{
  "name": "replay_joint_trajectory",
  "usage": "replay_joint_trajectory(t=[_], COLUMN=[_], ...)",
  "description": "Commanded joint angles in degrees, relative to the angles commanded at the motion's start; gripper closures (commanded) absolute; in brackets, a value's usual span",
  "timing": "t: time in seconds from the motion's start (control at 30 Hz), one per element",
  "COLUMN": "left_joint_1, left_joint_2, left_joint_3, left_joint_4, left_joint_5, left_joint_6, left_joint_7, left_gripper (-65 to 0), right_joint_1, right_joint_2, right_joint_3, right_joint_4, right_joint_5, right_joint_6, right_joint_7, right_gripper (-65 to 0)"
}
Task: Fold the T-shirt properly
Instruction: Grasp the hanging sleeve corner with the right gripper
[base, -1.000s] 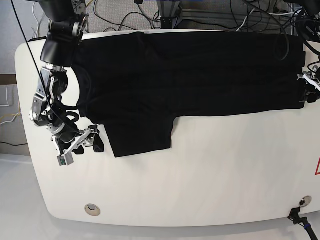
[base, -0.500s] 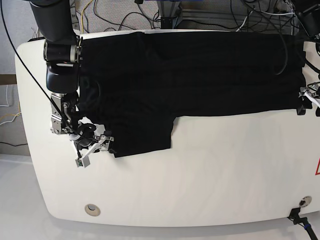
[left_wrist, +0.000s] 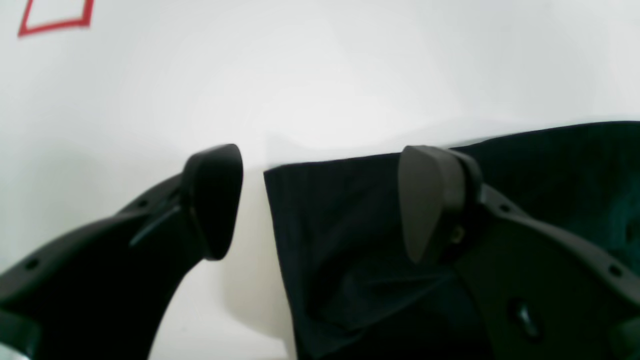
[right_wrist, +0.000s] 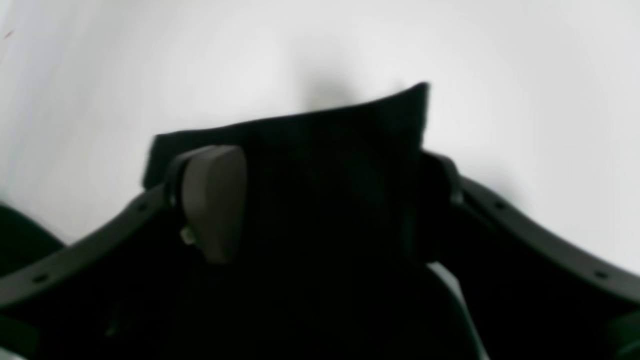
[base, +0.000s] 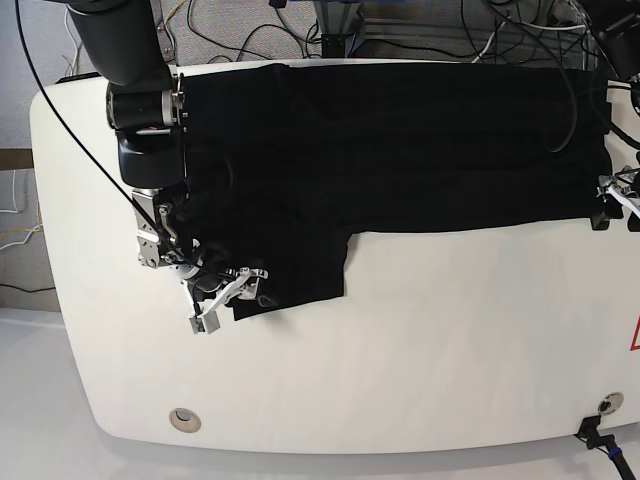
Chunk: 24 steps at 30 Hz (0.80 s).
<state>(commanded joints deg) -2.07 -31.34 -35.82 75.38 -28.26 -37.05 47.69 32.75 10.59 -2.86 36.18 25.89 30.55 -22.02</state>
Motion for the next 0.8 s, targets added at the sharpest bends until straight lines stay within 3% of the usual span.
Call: replay_joint_trajectory(t=[0.27,0.33,0.5,0.8], left_joint_1=[-8.4,-10.0,-12.1,-12.3], left_joint_2=[0.3,0.4,0.4,1.8], left_joint_3=[0.0,0.2,6.2,6.9], left_joint_4=[-12.2,-15.2,-24.0,-28.5], left_joint_5=[9.7,11.2,11.8,11.9], left_joint_6=[-2.0,-2.0,-2.0,-1.8], left_joint_7=[-0.1,-2.0,-7.6,-9.5], left_gripper=[-46.2,-46.2,-46.2,-46.2], right_joint_1=[-0.1,-0.1,-0.1,-0.4], right_joint_2=[-1.0,-1.0,-1.1,-1.1], right_joint_3=[0.0,0.0,0.0,0.0], right_joint_4=[0.0,0.0,0.0,0.0], right_joint_5=[0.0,0.0,0.0,0.0], right_joint_6=[0.0,0.09,0.18,0.18], right_joint_7=[0.2,0.2,0.3,0.3], right_gripper=[-45.3,-45.3,-45.3,-45.3])
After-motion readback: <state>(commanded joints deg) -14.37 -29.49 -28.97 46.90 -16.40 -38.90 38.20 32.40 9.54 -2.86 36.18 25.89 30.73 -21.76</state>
